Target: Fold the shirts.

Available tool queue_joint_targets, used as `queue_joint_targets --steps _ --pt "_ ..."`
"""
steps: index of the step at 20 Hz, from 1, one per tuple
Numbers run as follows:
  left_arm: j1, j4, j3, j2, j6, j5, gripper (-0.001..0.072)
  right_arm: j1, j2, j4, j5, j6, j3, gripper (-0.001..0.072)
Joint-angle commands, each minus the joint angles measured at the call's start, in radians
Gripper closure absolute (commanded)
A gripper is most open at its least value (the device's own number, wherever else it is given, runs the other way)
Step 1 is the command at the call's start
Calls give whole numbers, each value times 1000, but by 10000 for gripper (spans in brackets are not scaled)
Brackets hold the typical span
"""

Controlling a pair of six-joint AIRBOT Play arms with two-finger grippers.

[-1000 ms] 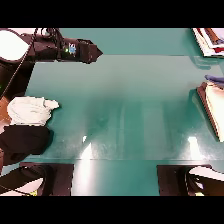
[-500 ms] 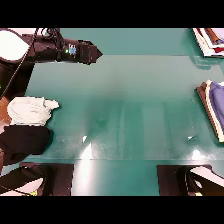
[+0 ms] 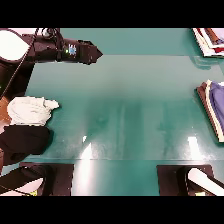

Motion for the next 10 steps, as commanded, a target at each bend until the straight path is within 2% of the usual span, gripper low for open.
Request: queue_joint_targets --steps 1,2,5,10 --pt "-1 -1 1 1 0 14 683 277 1 33 -83 0 6 567" --pt "-1 -1 1 1 0 14 683 327 1 33 -96 -1 6 694" --pt "-1 -1 1 1 -1 14 683 410 1 33 -104 -1 6 693" --pt "-1 -1 1 1 0 14 683 427 1 34 -93 -1 6 693"
